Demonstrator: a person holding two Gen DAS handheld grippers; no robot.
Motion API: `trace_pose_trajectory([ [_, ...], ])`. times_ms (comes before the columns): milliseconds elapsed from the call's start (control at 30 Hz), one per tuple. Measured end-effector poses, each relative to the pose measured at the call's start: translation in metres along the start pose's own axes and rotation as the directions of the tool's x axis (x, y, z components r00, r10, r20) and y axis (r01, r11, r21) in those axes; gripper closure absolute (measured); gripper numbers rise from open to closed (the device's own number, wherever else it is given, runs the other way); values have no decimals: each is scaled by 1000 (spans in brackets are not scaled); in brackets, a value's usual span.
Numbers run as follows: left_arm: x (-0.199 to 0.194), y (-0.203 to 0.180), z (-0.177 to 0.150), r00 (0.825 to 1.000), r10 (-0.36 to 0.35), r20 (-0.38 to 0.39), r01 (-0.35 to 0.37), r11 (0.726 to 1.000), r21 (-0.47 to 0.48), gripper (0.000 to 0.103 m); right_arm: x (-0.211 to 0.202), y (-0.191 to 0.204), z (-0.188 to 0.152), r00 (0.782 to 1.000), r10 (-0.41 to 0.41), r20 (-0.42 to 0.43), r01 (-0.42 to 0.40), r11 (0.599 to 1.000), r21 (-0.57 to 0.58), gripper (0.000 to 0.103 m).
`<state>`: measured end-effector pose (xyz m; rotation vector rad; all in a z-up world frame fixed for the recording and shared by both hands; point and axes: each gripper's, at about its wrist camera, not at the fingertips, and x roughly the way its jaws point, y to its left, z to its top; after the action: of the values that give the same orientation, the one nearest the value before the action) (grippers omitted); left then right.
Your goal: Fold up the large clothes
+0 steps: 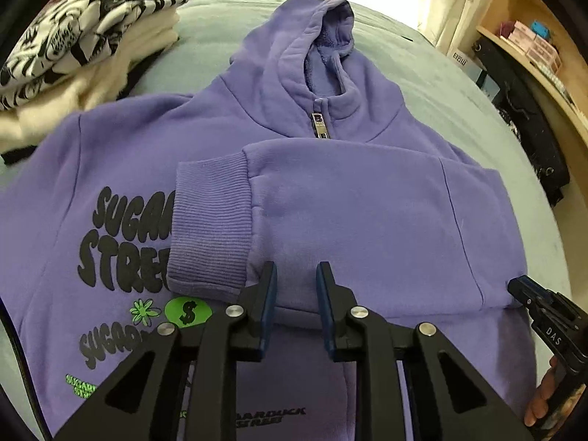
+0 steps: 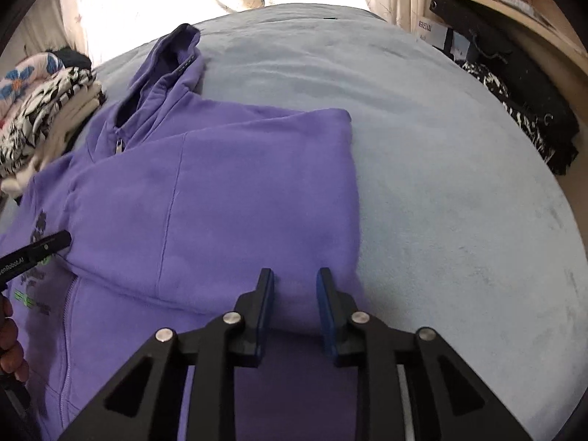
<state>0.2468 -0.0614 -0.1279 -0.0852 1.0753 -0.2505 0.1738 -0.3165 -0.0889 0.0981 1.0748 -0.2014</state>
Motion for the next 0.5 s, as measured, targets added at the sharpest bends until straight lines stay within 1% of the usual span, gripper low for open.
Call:
trace_pose_trajectory([
  [100, -9, 2, -3, 1000, 0, 5, 0, 1000, 6, 82, 6, 4, 4, 1000, -6, -3, 6, 1000, 2, 76],
  [167, -15, 2, -5, 1000, 5, 9, -5, 1000, 8, 81, 2, 3, 3, 1000, -5, -5, 5, 1000, 8, 76],
  [200, -18, 2, -5, 1000, 25, 16, -26, 1000, 9, 73, 3, 3, 4, 1000, -3, -6, 4, 1000, 11, 76],
  [233, -23, 2, -5, 998, 57, 27, -57, 998, 15, 67, 1, 4, 4, 1000, -2, -11, 2, 1000, 15, 76],
  [267, -25, 2, -4, 997, 70, 38, -70, 997, 15, 56, 0, 4, 4, 1000, -2, -12, 2, 1000, 16, 76],
  [300, -30, 3, -5, 996, 77, 50, -78, 997, 12, 50, -2, 4, 4, 1000, -2, -13, 3, 1000, 17, 76],
  [367, -37, 4, -6, 995, 76, 58, -77, 997, 7, 50, -5, 6, 3, 1000, 1, -16, -1, 1000, 17, 74],
  [433, -44, 4, -7, 996, 70, 53, -70, 998, 0, 50, -11, 7, 2, 999, 31, -14, -31, 999, 22, 69],
  [467, -48, 3, -7, 996, 65, 54, -65, 998, -3, 49, -15, 9, 1, 999, 49, -22, -49, 998, 28, 60],
  [500, -52, 2, -8, 996, 62, 60, -62, 998, -2, 49, -18, 10, 0, 998, 54, -28, -53, 998, 33, 53],
])
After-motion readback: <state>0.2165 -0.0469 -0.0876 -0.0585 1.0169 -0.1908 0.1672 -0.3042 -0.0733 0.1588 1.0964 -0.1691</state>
